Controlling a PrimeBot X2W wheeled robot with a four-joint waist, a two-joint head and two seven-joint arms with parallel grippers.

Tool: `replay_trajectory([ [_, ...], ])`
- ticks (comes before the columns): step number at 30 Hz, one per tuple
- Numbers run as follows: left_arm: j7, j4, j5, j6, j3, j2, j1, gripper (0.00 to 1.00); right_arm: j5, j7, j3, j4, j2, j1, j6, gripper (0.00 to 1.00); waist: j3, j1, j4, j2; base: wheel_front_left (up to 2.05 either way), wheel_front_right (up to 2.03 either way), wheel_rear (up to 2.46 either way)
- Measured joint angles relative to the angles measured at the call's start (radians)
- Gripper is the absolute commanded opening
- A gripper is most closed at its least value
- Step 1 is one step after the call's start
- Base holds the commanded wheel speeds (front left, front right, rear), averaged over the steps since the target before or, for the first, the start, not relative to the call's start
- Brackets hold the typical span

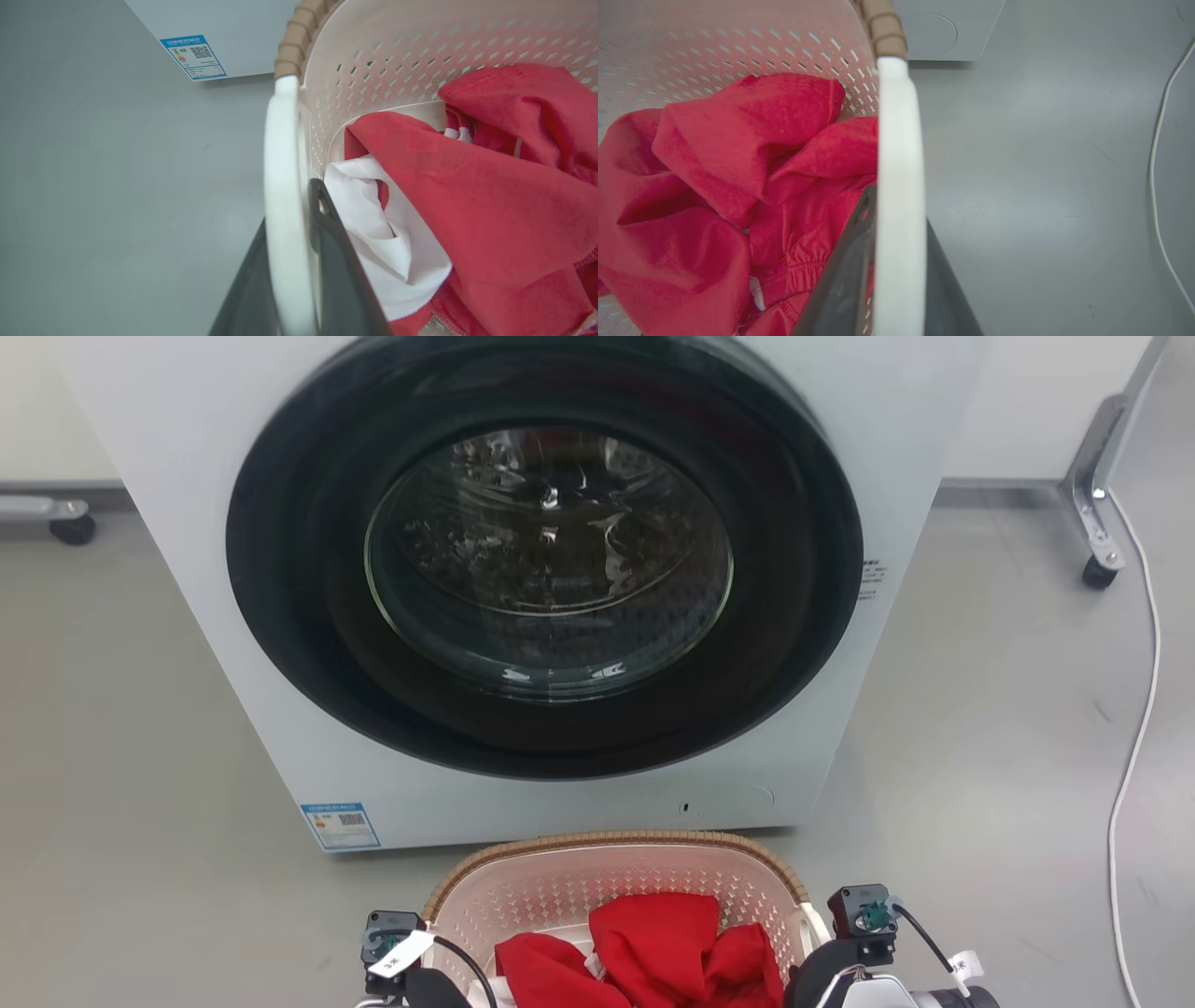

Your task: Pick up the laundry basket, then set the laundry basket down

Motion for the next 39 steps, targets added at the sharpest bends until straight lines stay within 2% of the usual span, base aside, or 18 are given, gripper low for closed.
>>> replay_trajectory([
  [11,0.005,0.005,-0.021,0.000,-0.020,0.003,0.008,0.00,0.027,0.002,0.024,0.000,0.000,0.010,0.000,0.00,-0.034,0.0001,-0.003,0.0000,0.00,0.00,0.00],
  [39,0.036,0.024,-0.046,0.000,-0.053,0.002,0.010,0.00,0.096,0.018,0.078,0.016,0.000,0.010,0.000,0.00,-0.019,0.0002,-0.004,0.0002,0.00,0.00,0.00],
])
